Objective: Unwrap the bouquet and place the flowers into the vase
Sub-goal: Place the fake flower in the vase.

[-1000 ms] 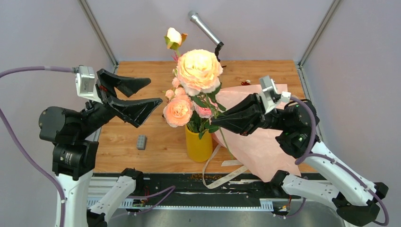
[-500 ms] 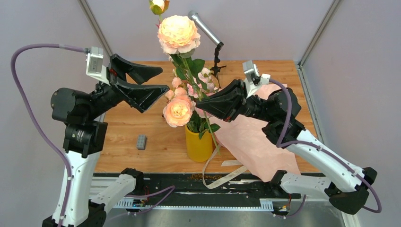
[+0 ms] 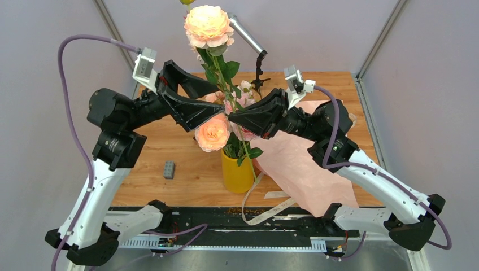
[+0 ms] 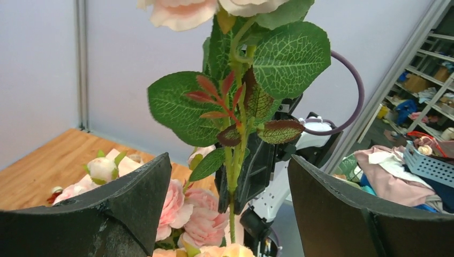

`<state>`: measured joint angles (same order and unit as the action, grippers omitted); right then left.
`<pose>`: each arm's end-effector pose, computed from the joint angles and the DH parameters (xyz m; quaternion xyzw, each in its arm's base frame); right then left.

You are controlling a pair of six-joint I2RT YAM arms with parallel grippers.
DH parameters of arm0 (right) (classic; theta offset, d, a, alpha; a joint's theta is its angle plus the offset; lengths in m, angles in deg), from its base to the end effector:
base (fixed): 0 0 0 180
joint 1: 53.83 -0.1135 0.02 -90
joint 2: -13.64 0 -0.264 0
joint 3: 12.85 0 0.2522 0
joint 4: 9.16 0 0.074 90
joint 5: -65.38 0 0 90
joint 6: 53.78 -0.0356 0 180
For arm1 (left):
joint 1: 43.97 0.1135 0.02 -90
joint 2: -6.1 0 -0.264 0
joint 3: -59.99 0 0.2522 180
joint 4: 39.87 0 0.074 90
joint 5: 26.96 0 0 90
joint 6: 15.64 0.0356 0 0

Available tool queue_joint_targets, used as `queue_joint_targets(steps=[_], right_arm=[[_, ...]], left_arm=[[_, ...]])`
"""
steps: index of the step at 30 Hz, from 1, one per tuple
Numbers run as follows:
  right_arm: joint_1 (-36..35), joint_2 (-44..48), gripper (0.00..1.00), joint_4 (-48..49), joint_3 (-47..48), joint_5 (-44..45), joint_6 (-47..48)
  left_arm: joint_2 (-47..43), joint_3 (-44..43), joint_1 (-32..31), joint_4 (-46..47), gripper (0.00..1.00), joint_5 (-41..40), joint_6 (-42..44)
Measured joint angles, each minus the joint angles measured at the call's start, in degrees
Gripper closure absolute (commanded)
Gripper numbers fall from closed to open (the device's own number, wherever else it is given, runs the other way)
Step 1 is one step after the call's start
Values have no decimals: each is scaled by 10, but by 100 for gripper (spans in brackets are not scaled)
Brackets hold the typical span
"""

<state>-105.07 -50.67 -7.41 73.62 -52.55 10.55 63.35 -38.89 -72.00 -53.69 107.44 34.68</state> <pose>0.1345 0.1941 0.4893 -0.3144 0.4713 0.6089 0.5552 0.1239 -0.0942 0.5495 0.2733 0.5085 -0.6037 0.5497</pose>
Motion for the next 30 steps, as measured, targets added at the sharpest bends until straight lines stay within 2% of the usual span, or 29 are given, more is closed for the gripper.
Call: queue_joint_targets(steps=[5, 10, 13, 20, 23, 30], right_arm=[[0, -3, 100, -2, 0, 0, 0], [0, -3, 100, -3, 0, 0, 1], [0, -3, 100, -7, 1, 0, 3], [0, -1, 100, -23, 1, 21, 10], [-1, 0, 95, -29, 1, 30, 19], [-4, 12, 64, -43, 1, 43, 37]], left_arm=[[21, 0, -47, 16, 22, -12, 2], [45, 0, -77, 19, 39, -17, 10], [55, 0, -84, 17, 62, -21, 13], [58, 0, -87, 15, 100, -30, 26], [58, -2, -88, 10, 100, -30, 27], [66, -32, -90, -19, 100, -29, 40]])
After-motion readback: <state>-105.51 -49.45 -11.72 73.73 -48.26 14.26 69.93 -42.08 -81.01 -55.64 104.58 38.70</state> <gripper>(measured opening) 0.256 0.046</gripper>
